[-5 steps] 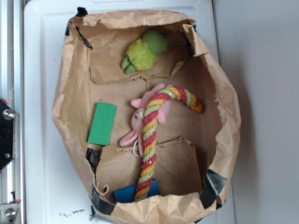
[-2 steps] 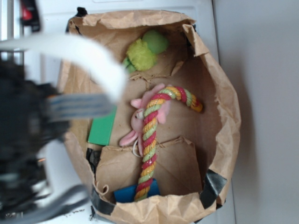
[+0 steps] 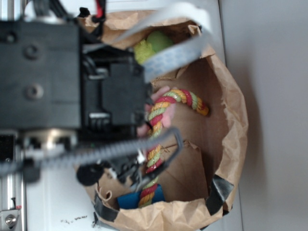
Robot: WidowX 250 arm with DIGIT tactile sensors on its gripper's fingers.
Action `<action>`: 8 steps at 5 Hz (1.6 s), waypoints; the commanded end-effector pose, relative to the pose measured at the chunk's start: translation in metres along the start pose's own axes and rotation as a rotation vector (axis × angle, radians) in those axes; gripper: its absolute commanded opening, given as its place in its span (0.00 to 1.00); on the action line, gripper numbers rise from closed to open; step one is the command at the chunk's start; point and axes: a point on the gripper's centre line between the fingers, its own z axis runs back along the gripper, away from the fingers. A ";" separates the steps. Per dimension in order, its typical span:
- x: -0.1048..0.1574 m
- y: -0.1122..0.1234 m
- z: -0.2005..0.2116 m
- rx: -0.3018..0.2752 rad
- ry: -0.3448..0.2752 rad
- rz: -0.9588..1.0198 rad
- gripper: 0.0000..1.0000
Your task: Grab the green block.
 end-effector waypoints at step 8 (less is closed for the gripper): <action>0.015 0.032 -0.073 0.117 -0.029 0.139 1.00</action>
